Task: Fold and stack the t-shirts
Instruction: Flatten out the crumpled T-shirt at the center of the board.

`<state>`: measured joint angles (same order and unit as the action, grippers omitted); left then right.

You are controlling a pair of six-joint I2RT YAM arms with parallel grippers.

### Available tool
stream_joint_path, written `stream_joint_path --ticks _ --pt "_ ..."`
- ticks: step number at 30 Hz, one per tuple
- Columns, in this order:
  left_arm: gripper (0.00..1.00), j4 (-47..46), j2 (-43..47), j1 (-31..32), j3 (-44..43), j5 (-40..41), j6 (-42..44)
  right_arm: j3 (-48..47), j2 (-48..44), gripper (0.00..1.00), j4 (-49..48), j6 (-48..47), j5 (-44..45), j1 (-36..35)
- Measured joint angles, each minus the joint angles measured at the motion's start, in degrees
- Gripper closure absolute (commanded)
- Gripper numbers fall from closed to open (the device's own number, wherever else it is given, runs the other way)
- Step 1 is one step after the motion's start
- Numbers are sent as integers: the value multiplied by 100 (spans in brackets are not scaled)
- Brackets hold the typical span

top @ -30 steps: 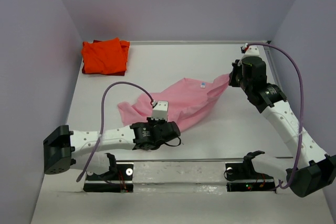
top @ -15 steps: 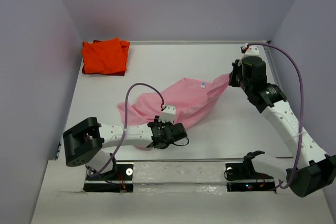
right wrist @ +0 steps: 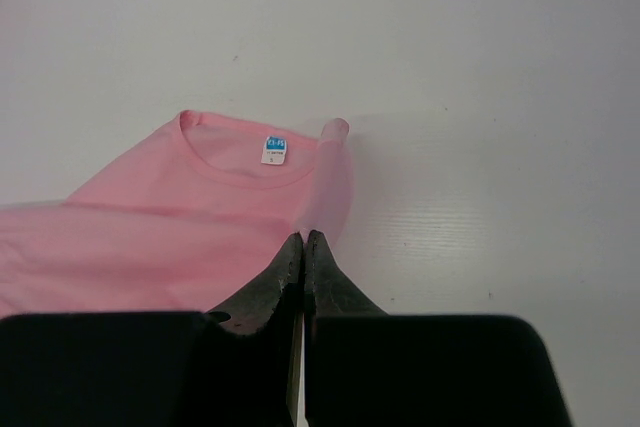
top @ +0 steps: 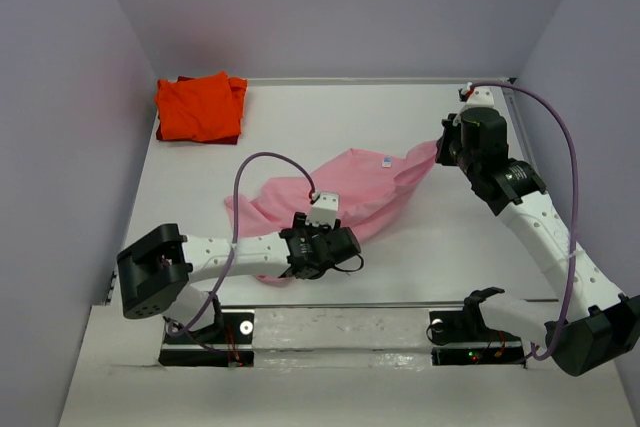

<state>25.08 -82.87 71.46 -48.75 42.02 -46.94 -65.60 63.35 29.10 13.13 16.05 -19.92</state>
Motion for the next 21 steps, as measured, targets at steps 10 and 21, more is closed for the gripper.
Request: stream_joint_path --ticks 10,21 --pt "39 -317 -339 -127 24 2 146 0 0 100 0 0 0 0" --pt "47 -564 -356 -289 240 -15 262 0 -70 100 0 0 9 0"
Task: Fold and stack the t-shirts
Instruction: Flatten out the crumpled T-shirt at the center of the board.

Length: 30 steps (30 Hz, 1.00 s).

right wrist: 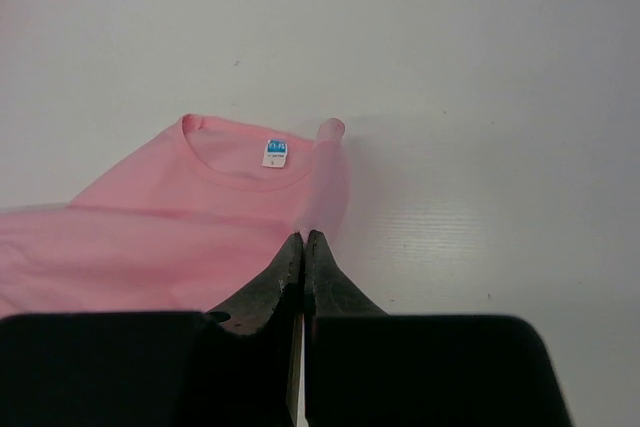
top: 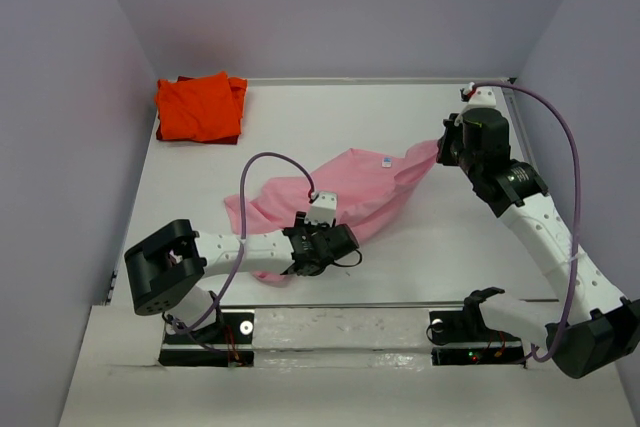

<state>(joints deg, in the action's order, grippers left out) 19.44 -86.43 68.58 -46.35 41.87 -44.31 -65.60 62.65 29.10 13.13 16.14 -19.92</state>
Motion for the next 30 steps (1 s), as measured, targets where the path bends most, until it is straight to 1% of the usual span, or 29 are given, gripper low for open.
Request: stream_joint_path --ticks 10,13,14,17,20,21,22,24,30 --pt "48 105 26 -4 9 -111 -35 0 -4 100 0 0 59 0" --pt "54 144 66 11 17 -153 -74 0 -4 100 2 0 63 0" --pt "58 168 83 44 17 -155 -103 0 -4 100 0 -2 63 0" --pt "66 192 109 142 17 -157 -151 0 -4 100 2 0 63 0" --pt "84 210 109 190 22 -175 -177 0 -4 100 0 -2 63 0" --pt "92 205 109 192 28 -179 -197 0 -4 100 0 0 63 0" --pt "95 177 109 192 52 -190 -203 0 -7 100 0 0 63 0" --pt "100 146 109 192 118 -214 -192 0 -7 100 0 -2 63 0" --pt "100 107 111 192 188 -238 -197 0 -11 100 0 0 63 0"
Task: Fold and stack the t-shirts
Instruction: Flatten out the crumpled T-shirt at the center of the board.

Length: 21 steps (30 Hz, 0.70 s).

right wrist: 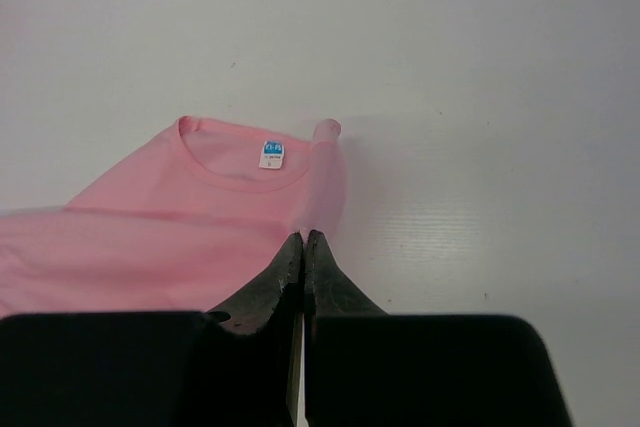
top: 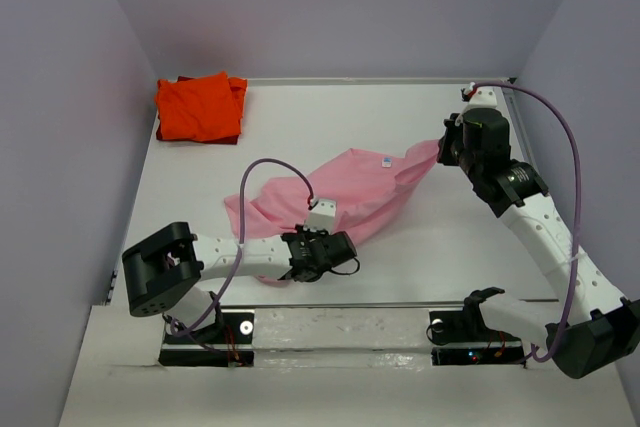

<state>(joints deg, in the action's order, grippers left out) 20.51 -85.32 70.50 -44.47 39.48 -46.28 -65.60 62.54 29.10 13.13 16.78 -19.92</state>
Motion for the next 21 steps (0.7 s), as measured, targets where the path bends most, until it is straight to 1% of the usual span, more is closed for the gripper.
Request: stream_joint_path --ticks 5,7,8,11,13,14,16,18,19,20,21 --pt "100 109 142 11 -9 90 24 9 -7 100 -2 0 -2 0" --pt "100 376 302 42 -92 201 28 20 -7 100 -2 0 -7 0" --pt "100 660 413 68 -219 293 35 24 -7 100 -2 0 -9 0" --pt "100 1340 1003 116 -745 595 57 24 -17 100 -2 0 -9 0" --pt "100 1696 1648 144 -1266 807 166 15 -39 100 0 -2 -9 0" --pt "100 1794 1856 160 -1436 868 216 -37 -46 100 39 0 -9 0" --pt "100 1886 2699 201 -2022 1067 498 -190 -42 100 83 0 -9 0" --pt "100 1974 3305 240 -2645 1360 844 -468 -55 100 142 -2 -4 0" --pt "100 2013 3368 245 -2767 1432 914 -527 -61 100 142 -2 -4 0" --pt "100 2133 3560 251 -3180 1700 1110 -647 -85 100 140 -2 -2 0" --pt "100 2181 3646 249 -3388 1847 1204 -798 -138 100 140 -9 4 0"
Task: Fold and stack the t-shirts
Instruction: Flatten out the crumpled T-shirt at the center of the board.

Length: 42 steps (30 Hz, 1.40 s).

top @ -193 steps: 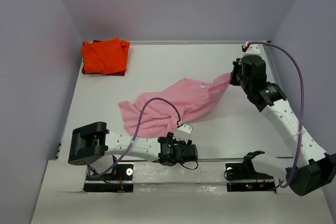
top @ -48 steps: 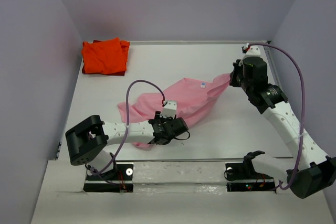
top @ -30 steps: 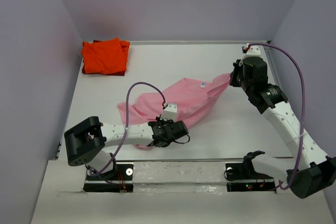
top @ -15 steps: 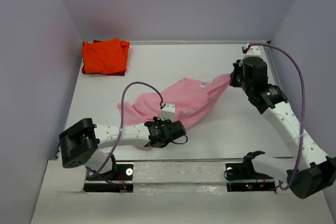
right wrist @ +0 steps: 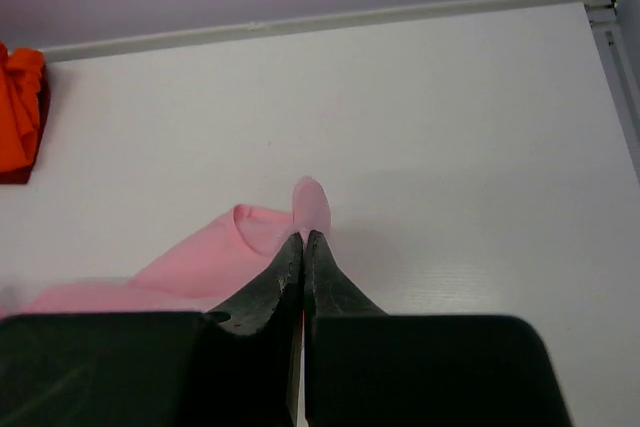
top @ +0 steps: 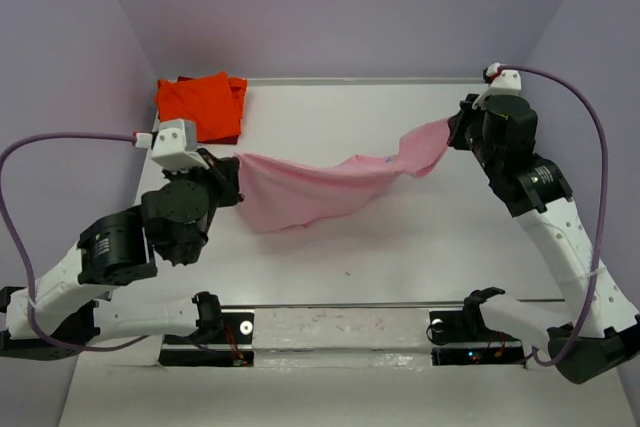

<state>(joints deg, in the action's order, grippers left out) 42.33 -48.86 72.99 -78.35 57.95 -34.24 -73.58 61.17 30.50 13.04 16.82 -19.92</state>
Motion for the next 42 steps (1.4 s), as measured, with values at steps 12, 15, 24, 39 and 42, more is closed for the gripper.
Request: stream_joint_path --ticks 12,15,24,39,42 --pt "100 -422 -188 -7 -505 986 2232 -2461 39 100 446 -365 417 0" --pt "100 -1021 -138 -7 -592 1108 3040 -3381 177 100 728 -428 422 0" --pt "100 -1989 -463 20 -1998 1147 4218 -4937 424 100 1585 -584 -127 0" --pt "100 -4450 35 -1950 284 -151 5121 -3467 2114 100 1049 -271 -369 15" --pt "100 -4343 -546 -3960 321 -1333 4312 -3447 2927 100 909 -243 -479 55"
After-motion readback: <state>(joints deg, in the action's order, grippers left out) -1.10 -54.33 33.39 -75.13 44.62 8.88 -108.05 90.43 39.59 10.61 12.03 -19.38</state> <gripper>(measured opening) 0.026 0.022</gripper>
